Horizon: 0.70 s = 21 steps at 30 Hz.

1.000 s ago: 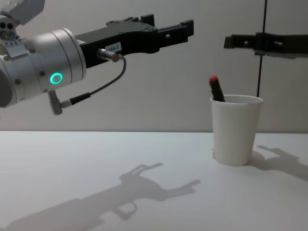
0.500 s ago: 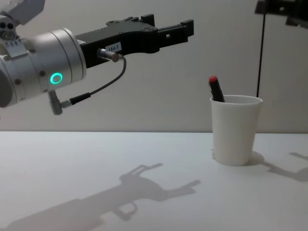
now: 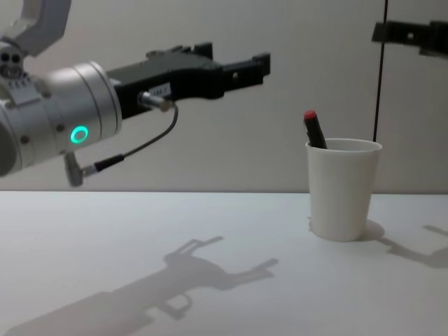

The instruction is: Place the pen into the pen holder.

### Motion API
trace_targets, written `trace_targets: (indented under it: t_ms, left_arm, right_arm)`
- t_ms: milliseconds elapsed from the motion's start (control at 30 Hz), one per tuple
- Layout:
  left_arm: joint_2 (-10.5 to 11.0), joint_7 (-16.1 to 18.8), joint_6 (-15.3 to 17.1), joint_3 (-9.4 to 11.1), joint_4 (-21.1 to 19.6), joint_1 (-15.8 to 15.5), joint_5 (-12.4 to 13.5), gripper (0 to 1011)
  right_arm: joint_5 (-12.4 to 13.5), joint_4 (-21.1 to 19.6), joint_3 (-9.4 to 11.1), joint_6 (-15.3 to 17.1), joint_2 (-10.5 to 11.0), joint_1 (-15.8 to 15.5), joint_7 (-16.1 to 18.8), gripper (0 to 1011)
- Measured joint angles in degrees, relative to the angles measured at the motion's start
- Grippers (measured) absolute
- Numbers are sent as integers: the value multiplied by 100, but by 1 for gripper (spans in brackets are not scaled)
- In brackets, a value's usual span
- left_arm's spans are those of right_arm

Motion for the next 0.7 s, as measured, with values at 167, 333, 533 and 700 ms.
trace_targets:
  t_ms: [167,333,533,700]
  left_arm:
    - [43,391,90,27,-75,166,210,1001]
    - [82,746,174,53,-141,313,396,1001]
    - [136,1212,280,86,-226,511,642,1001]
    - [182,1611,372,113,-300,676,850,1001]
  right_arm:
    - [-278,-91,-40,-199,-51,-290,-172,1001]
    - [-526,-169,-76,-378,-98,-543,-330,1001]
    - [-859,-276,-119,-616,-159,-878,-529,1001]
    - [-1140,-365,-158,-821,-212,-1167,-702,1001]
